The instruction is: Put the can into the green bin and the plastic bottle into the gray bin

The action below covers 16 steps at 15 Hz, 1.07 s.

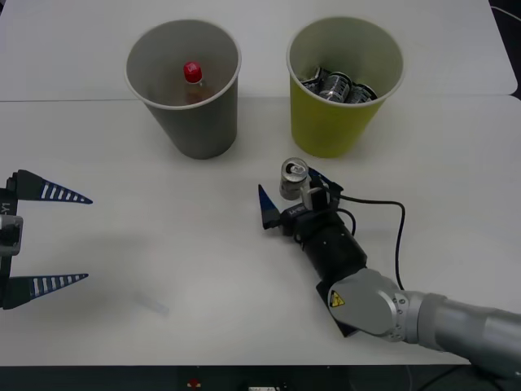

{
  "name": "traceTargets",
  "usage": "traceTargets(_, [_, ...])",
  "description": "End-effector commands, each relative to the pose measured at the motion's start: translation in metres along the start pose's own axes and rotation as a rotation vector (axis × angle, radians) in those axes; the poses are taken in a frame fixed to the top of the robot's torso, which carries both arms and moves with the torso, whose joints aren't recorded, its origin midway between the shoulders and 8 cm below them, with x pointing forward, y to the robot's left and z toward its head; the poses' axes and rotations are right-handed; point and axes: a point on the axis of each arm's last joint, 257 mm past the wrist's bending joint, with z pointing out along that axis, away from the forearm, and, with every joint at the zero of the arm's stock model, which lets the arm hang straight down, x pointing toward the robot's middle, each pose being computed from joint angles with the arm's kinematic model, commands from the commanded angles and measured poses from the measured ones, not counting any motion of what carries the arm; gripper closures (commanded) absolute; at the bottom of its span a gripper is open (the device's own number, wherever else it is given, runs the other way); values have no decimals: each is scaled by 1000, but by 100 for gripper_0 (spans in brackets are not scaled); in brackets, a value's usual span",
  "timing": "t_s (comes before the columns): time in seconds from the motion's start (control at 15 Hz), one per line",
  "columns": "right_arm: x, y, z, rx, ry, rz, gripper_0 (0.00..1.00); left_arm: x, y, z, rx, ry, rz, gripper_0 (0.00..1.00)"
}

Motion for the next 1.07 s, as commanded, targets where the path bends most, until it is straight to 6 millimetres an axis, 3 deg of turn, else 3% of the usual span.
traceTargets(0.07, [0, 3, 6, -2, 10, 8, 0, 0, 0, 0, 0, 0, 0, 0])
traceTargets(0.13, [-1, 3, 7, -1, 8, 10, 0, 0, 0, 0, 0, 0, 0, 0])
traceTargets(0.2, [-1, 4, 7, -2, 9, 7, 12, 0, 0, 0, 0, 0, 0, 0])
traceTargets(0.27, [-2, 4, 8, -3, 7, 4, 43, 0, 0, 0, 0, 0, 0, 0])
traceTargets(0.33, [-3, 3, 8, -1, 6, 3, 81, 0, 0, 0, 0, 0, 0, 0])
traceTargets(0.4, [-2, 4, 8, -2, 6, 3, 97, 0, 0, 0, 0, 0, 0, 0])
traceTargets(0.87, [-9, -2, 8, -3, -10, -5, 100, 0, 0, 0, 0, 0, 0, 0])
traceTargets(1.07, [-18, -8, -3, -16, -28, -8, 100, 0, 0, 0, 0, 0, 0, 0])
